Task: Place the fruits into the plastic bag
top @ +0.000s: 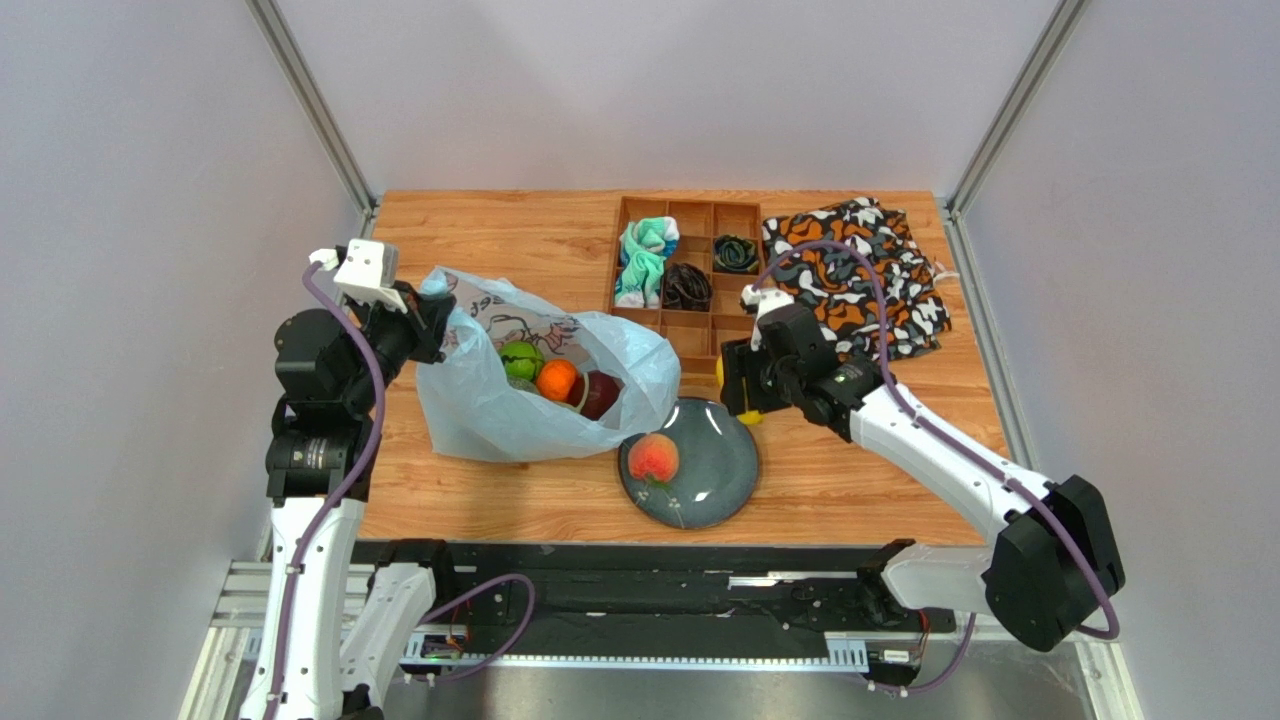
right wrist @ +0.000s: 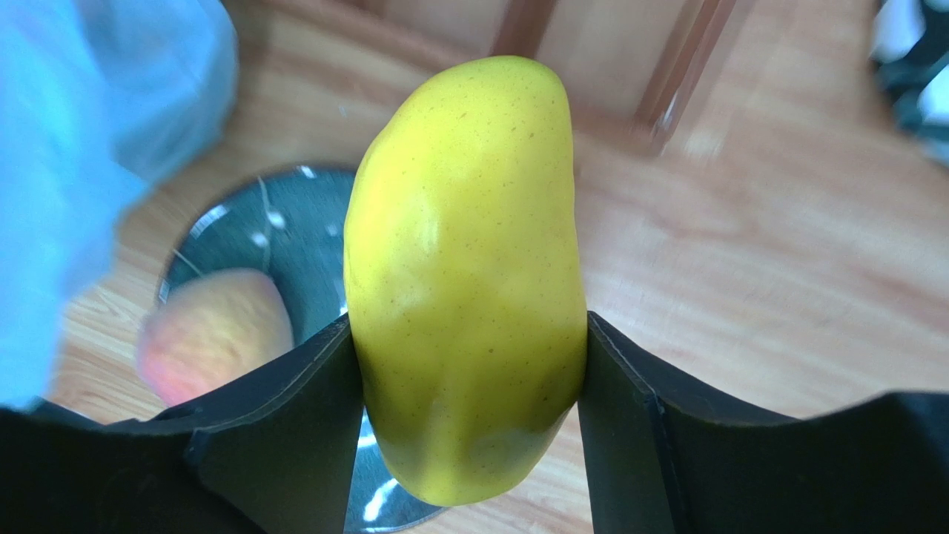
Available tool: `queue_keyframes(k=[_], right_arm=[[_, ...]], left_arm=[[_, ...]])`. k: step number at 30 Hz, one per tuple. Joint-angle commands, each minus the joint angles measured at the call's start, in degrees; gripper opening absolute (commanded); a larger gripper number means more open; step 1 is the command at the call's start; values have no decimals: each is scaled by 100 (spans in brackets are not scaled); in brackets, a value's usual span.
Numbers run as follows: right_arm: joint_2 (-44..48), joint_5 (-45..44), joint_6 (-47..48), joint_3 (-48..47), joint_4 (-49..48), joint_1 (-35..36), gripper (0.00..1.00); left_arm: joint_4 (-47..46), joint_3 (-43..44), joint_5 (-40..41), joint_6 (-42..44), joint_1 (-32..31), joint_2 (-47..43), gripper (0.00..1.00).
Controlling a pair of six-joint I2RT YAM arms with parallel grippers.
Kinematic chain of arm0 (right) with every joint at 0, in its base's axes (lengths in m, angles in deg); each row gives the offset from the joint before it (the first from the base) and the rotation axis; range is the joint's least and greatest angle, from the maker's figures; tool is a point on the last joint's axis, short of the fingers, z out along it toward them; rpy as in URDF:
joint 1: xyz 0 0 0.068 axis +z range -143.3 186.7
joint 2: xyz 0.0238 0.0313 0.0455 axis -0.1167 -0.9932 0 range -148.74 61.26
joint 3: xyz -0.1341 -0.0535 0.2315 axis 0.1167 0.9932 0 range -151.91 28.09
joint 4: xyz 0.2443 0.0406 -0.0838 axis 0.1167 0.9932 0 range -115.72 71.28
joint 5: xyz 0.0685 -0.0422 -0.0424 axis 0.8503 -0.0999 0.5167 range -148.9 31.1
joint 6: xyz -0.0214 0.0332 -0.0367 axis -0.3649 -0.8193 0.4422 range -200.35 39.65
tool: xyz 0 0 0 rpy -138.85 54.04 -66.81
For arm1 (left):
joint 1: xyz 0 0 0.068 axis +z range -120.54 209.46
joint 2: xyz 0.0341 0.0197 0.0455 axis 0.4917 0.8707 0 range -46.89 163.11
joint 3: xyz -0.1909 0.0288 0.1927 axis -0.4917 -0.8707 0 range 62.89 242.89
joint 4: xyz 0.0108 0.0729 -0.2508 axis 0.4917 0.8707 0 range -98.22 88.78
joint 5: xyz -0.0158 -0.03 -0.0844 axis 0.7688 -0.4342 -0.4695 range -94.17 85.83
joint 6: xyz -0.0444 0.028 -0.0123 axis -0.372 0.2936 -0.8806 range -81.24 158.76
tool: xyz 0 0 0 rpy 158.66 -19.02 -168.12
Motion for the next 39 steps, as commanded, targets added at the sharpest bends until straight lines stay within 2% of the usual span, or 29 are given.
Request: queue_keyframes(k=[1, 6, 10, 22, 27, 39], right_arm=[[126, -5, 454, -944, -150, -137, 38], [91, 258, 359, -1693, -212, -137, 37], [248, 935, 7, -1896, -694, 73, 35], [-348, 153, 577, -2977, -599, 1971, 36], [-866, 601, 534, -3222, -687, 2244, 36], [-2527, 522, 666, -4146, -80, 2517, 35]], left_arm=[[-91, 37, 6, -28, -27, -41, 0], [-83, 28, 15, -19, -18, -32, 0], [-83, 37, 15, -11, -27, -32, 0], [-82, 37, 15, -11, -27, -15, 0], [-74, 37, 6, -11, -19, -15, 0], [-74, 37, -2, -11, -27, -15, 0]])
